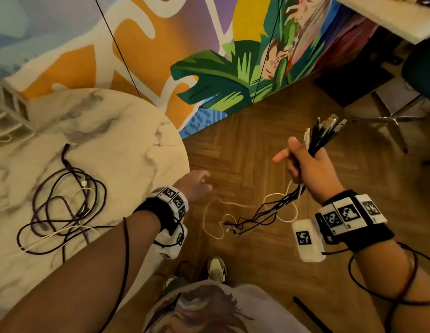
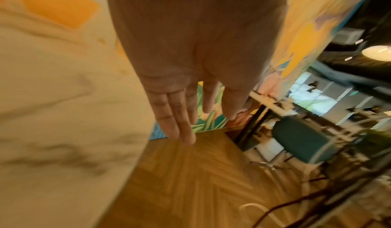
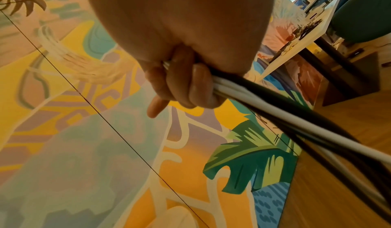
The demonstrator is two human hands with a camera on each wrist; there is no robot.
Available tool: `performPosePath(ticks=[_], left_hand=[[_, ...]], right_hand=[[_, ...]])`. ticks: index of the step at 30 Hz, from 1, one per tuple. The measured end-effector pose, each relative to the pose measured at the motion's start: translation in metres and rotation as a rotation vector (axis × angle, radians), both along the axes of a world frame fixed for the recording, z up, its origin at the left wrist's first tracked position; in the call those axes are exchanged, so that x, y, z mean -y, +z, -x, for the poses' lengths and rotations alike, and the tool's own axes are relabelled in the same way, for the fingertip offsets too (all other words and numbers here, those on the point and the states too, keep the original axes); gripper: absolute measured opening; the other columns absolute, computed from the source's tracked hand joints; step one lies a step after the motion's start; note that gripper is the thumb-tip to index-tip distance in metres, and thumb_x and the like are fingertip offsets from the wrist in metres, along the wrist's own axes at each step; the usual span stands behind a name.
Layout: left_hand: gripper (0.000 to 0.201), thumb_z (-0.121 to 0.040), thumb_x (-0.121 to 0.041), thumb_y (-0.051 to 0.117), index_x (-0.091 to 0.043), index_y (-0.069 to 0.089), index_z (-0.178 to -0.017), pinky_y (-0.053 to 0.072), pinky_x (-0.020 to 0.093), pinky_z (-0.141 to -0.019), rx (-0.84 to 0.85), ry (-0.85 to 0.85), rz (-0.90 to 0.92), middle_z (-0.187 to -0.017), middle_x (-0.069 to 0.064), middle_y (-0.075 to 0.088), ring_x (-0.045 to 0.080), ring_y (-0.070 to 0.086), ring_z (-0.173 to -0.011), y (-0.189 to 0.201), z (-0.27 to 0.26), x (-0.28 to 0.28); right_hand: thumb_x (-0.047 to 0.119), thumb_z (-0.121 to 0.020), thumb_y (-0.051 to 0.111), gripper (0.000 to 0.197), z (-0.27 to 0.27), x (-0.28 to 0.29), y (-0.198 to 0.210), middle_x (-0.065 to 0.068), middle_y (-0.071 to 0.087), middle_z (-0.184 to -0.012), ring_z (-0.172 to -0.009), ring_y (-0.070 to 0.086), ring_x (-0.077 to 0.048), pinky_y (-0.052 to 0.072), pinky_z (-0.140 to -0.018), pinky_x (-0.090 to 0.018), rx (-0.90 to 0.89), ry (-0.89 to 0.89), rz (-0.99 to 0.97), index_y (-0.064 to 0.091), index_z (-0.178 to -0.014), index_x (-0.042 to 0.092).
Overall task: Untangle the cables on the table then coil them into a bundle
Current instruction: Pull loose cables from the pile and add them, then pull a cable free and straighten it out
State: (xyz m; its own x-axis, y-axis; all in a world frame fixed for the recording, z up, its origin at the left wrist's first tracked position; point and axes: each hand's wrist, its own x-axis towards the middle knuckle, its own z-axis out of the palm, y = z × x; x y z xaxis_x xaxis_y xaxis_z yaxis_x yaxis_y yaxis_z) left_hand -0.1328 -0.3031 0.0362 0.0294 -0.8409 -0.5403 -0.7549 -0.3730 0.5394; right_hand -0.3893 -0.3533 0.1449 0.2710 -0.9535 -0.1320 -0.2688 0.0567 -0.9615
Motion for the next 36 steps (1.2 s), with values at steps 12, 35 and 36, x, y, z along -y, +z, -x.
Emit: performPosePath(ticks=[12,35,36], left_hand=[[0.031,-0.086,-0.023,0.065,-0.013,0.058,-0.114,0.044,0.028,-0.093,-0.461,-0.272,0.344,-0.113,0.01,0.063,0.02,0.058,-0.105,0.122,0.093,0.028],[0.036,-0.082,-0.028,0.05,-0.022,0.035,-0.049,0.029,0.029,-0.048,0.002,-0.122,0.925,-0.044,-0.008,0.028,0.01,0.025,-0.041,0.222,0.027,0.032],[0.032,-0.082,-0.031,0.048,-0.021,0.037,-0.053,0.024,0.028,-0.047,0.112,-0.169,0.954,-0.045,-0.009,0.027,0.009,0.025,-0.042,0.228,0.022,0.033]], right_hand=[[0.027,-0.102,0.035,0.048,-0.048,0.004,0.039,0.002,0.063,-0.066,-0.065,0.055,-0.013,0.049,-0.066,-0.022,0.254,-0.008,0.125,0.06,-0.074,-0.003],[0.031,-0.092,0.059,0.034,-0.037,-0.022,-0.135,0.004,0.051,-0.056,-0.05,0.049,-0.009,0.039,-0.054,-0.025,-0.538,0.286,-0.21,0.048,-0.06,0.022],[0.033,-0.091,0.06,0.03,-0.029,-0.022,-0.146,0.004,0.054,-0.061,-0.057,0.054,-0.013,0.041,-0.059,-0.027,-0.623,0.331,-0.2,0.05,-0.064,0.023]])
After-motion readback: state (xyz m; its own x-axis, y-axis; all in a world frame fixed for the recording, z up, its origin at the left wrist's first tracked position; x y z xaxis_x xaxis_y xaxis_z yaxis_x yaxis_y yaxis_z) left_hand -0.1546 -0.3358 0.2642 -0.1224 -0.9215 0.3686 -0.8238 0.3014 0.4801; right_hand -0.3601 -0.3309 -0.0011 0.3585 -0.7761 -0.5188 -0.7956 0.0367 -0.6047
